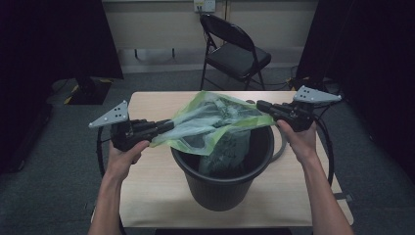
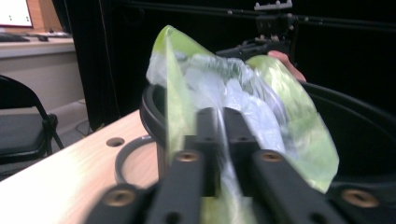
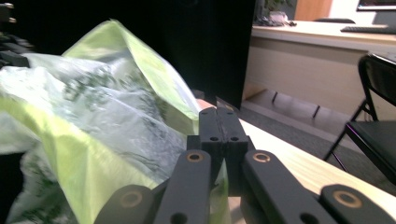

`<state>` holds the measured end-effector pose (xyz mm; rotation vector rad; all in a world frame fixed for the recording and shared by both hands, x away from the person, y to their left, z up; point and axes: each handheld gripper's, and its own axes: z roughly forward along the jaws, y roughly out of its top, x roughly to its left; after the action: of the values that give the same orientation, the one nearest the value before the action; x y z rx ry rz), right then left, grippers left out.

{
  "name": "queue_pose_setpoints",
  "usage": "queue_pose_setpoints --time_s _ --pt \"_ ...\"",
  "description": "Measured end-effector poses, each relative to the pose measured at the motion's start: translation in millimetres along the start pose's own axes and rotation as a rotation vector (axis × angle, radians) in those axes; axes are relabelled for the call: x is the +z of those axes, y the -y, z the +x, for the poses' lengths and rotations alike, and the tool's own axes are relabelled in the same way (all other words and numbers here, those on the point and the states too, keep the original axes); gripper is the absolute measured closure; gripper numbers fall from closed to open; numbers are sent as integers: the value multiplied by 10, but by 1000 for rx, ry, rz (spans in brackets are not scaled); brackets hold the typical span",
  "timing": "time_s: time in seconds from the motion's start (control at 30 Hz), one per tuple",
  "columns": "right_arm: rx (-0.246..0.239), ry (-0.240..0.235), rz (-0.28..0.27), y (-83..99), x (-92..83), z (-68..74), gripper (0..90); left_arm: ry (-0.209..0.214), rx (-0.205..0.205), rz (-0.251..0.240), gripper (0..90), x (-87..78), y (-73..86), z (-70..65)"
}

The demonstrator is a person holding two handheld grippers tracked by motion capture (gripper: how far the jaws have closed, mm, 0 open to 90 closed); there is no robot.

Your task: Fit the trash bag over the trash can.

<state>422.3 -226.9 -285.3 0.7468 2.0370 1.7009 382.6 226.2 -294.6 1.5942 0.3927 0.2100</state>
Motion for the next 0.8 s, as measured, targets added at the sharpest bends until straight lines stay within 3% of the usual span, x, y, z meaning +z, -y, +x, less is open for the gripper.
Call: queue_pose_setpoints --time_s 0.17,0.37,0.47,0.53,0.57,0.63,0.67,0.73,0.8 --pt "-22 -16 -16 -86 14 31 900 9 5 -43 608 -4 -188 57" --pt "-31 -23 -26 -146 11 24 900 -7 -28 -88 568 -35 -329 238" --pt "-30 -32 -27 -145 35 26 900 -51 -62 -62 555 29 -341 432" --pt "-31 -34 -28 -141 51 27 900 -26 -111 -53 521 106 -315 552" --pt "-33 -33 -27 -142 59 27 900 -7 -127 -31 495 163 -295 584" --pt "-31 -35 -27 -146 77 16 900 -25 -119 41 455 297 -245 612" --pt "-32 -38 -28 -149 85 11 895 -7 -139 66 438 362 -208 630" --pt "-32 -42 -25 -158 101 16 865 13 -131 89 521 413 -164 615" --pt "-41 -41 -17 -163 99 48 808 -4 -118 124 739 428 -124 574"
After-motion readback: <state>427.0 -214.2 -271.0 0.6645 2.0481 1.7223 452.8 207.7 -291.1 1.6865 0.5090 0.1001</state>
